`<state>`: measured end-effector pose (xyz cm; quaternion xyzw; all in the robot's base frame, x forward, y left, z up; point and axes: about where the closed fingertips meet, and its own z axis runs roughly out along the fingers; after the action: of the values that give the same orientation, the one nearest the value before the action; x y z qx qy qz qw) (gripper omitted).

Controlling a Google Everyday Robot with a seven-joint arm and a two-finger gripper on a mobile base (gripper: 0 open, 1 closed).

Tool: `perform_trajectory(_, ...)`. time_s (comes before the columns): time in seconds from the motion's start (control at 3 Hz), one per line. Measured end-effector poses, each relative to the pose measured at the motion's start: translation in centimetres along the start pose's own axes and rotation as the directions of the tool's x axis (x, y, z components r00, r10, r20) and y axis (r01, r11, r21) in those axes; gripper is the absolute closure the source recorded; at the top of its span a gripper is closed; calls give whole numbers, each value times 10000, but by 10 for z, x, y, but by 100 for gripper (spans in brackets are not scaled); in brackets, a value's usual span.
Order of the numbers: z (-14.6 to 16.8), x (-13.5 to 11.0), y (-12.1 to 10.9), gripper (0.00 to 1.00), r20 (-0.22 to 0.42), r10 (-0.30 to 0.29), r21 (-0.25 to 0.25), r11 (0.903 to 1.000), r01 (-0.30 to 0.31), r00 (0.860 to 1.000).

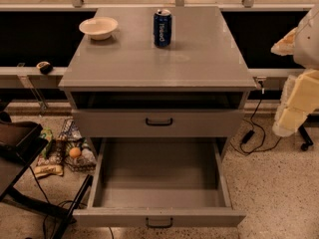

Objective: Place pepsi can into middle drawer

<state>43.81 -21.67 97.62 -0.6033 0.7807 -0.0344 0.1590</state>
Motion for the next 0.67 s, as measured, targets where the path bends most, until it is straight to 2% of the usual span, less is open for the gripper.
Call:
perform_trajectory(0.33,0,0,0,0,2,0,2,10000,0,10000)
perform_trajectory(0.67,14,-4,-8,0,634,98,340,9993,-120,9979)
